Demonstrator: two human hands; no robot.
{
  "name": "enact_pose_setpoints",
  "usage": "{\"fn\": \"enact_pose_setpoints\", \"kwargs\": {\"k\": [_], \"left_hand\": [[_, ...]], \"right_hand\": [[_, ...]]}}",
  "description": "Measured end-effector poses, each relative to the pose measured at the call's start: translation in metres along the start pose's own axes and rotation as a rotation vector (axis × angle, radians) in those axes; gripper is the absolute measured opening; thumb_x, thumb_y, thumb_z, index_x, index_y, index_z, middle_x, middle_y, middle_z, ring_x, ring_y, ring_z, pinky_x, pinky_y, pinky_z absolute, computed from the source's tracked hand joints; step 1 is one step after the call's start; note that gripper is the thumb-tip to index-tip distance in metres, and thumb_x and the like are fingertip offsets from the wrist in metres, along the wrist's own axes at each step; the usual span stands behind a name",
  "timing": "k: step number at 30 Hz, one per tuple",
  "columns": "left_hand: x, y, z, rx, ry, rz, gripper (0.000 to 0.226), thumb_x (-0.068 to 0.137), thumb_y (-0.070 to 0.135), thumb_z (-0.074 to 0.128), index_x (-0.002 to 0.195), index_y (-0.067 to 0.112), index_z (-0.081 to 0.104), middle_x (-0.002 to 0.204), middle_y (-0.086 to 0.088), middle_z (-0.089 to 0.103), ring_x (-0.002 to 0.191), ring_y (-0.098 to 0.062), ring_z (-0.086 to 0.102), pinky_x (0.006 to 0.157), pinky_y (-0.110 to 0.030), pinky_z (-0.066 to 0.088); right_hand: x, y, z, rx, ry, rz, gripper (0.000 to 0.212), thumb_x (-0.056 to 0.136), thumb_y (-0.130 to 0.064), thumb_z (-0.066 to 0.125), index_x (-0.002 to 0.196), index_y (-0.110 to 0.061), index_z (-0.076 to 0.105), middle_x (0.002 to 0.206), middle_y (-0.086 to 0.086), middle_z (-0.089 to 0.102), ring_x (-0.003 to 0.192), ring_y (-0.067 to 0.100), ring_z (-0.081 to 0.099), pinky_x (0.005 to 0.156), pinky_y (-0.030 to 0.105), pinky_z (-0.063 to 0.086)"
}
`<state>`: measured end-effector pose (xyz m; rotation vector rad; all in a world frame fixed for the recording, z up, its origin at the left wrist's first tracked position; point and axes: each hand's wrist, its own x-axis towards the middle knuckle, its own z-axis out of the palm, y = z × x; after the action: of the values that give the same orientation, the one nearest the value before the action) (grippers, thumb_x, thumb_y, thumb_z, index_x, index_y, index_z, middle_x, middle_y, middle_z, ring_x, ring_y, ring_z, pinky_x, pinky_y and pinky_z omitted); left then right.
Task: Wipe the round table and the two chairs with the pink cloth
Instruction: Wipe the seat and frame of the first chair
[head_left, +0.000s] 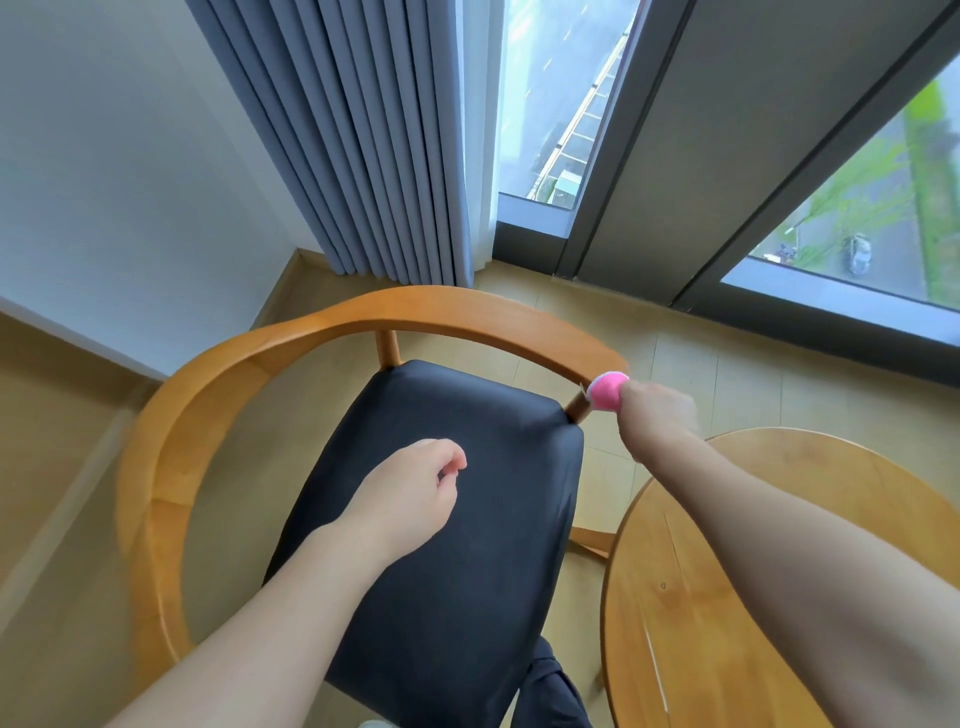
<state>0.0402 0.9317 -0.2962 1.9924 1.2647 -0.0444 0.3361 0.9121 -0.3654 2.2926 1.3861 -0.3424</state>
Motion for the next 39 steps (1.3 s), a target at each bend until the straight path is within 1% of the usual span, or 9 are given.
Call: {"fn": "enact_pose_setpoints", "kwargs": {"k": [5, 8, 12, 15, 19, 22, 26, 32, 39], "left_hand": [[-0.027, 0.013, -0.029, -0.014, 0.082, 0.073, 0.017, 0.092, 0.023, 0.054, 0.108, 0.027, 0.056, 0.089, 0.018, 0.053, 0.076, -0.001, 0.05, 0.065, -0.014, 0.037], [-0.053, 0.01, -0.046, -0.008, 0.102, 0.12, 0.038, 0.089, 0.03, 0.061, 0.125, 0.028, 0.052, 0.124, 0.015, 0.054, 0.104, -0.002, 0.051, 0.088, -0.018, 0.042], [-0.105, 0.002, -0.068, -0.048, 0.074, 0.179, 0.071, 0.081, 0.044, 0.069, 0.142, 0.035, 0.034, 0.146, 0.019, 0.037, 0.133, -0.002, 0.033, 0.105, -0.022, 0.028], [-0.152, -0.006, -0.083, -0.087, 0.047, 0.224, 0.061, 0.079, 0.043, 0.072, 0.131, 0.045, 0.04, 0.135, 0.023, 0.046, 0.125, 0.0, 0.043, 0.104, -0.027, 0.038], [-0.206, -0.012, -0.104, -0.223, 0.059, 0.282, 0.022, 0.085, 0.041, 0.066, 0.105, 0.044, 0.057, 0.098, 0.023, 0.063, 0.096, 0.0, 0.059, 0.079, -0.024, 0.054], [-0.231, -0.017, -0.119, -0.293, 0.092, 0.273, 0.015, 0.088, 0.032, 0.063, 0.098, 0.042, 0.057, 0.089, 0.02, 0.063, 0.09, -0.002, 0.062, 0.07, -0.02, 0.054], [-0.248, -0.015, -0.127, -0.38, 0.093, 0.237, 0.019, 0.086, 0.023, 0.062, 0.096, 0.039, 0.058, 0.09, 0.017, 0.064, 0.094, -0.003, 0.062, 0.071, -0.02, 0.055], [-0.24, 0.011, -0.112, -0.546, 0.089, 0.126, 0.03, 0.081, 0.032, 0.073, 0.108, 0.032, 0.06, 0.096, 0.012, 0.067, 0.097, -0.009, 0.065, 0.073, -0.026, 0.058], [-0.212, 0.029, -0.089, -0.591, 0.209, 0.009, 0.023, 0.085, 0.03, 0.07, 0.106, 0.033, 0.061, 0.094, 0.011, 0.068, 0.094, -0.009, 0.067, 0.073, -0.029, 0.059]], "right_hand": [[-0.066, -0.027, -0.044, 0.085, 0.108, -0.349, 0.013, 0.089, -0.011, 0.049, 0.096, -0.018, 0.058, 0.073, -0.005, 0.053, 0.068, 0.021, 0.059, 0.058, 0.031, 0.049], [-0.117, -0.055, -0.074, 0.239, 0.103, -0.509, 0.014, 0.092, -0.026, 0.05, 0.091, -0.017, 0.06, 0.085, -0.002, 0.059, 0.078, 0.021, 0.061, 0.069, 0.035, 0.053], [-0.196, -0.086, -0.106, 0.353, 0.142, -0.694, 0.024, 0.09, -0.042, 0.054, 0.078, -0.021, 0.058, 0.072, -0.005, 0.06, 0.069, 0.016, 0.057, 0.068, 0.037, 0.051], [-0.251, -0.102, -0.127, 0.421, 0.193, -0.797, 0.029, 0.089, -0.046, 0.055, 0.078, -0.019, 0.06, 0.07, -0.003, 0.061, 0.068, 0.016, 0.056, 0.067, 0.036, 0.049], [-0.308, -0.112, -0.151, 0.469, 0.218, -0.886, 0.047, 0.082, -0.063, 0.047, 0.079, -0.019, 0.063, 0.07, -0.003, 0.061, 0.066, 0.014, 0.055, 0.063, 0.032, 0.046], [-0.329, -0.108, -0.162, 0.552, 0.201, -0.905, 0.031, 0.079, -0.05, 0.054, 0.082, -0.021, 0.065, 0.07, -0.004, 0.062, 0.065, 0.013, 0.056, 0.062, 0.034, 0.048], [-0.331, -0.093, -0.166, 0.692, 0.108, -0.813, 0.012, 0.079, -0.024, 0.064, 0.09, -0.025, 0.069, 0.076, -0.008, 0.067, 0.071, 0.009, 0.061, 0.065, 0.032, 0.055], [-0.309, -0.081, -0.162, 0.766, 0.052, -0.787, 0.005, 0.084, -0.023, 0.065, 0.08, -0.02, 0.066, 0.073, -0.004, 0.064, 0.069, 0.014, 0.061, 0.06, 0.03, 0.051], [-0.272, -0.06, -0.145, 0.984, -0.032, -0.718, 0.007, 0.085, -0.023, 0.069, 0.09, -0.018, 0.068, 0.082, 0.0, 0.069, 0.077, 0.017, 0.066, 0.069, 0.035, 0.056]]}}
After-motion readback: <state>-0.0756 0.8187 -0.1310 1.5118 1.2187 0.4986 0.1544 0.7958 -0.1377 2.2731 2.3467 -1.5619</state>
